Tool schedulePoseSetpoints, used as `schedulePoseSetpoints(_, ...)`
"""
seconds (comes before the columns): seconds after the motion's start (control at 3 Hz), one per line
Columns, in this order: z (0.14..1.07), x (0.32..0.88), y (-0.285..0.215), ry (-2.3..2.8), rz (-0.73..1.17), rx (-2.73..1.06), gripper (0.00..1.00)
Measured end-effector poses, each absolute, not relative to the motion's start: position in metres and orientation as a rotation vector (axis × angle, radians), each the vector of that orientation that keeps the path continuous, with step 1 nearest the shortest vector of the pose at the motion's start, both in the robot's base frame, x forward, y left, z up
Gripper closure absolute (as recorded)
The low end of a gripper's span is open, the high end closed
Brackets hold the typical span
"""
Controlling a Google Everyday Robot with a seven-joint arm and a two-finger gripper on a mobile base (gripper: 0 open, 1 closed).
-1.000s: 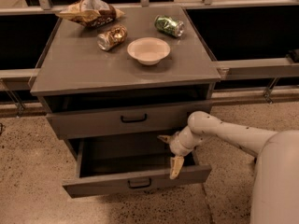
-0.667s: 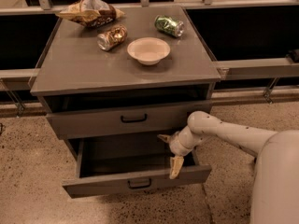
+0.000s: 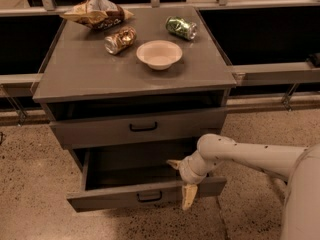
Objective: Open middle drawer
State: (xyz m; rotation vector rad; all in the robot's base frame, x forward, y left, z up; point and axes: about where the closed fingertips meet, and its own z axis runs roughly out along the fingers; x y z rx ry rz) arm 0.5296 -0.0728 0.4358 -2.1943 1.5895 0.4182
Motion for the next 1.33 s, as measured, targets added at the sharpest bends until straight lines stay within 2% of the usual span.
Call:
schedulePoseSetpoints(0.33, 0.427, 0.481, -0.080, 1.599, 0.466, -2.220, 0.26)
schedulePoseSetpoints(0.67, 0.426, 0.458, -0.085, 1.601, 0.490, -2.225, 0.32)
schedulePoseSetpoints(1.33, 0.432, 0.440, -0.083, 1.575, 0.514, -2.230, 0.32)
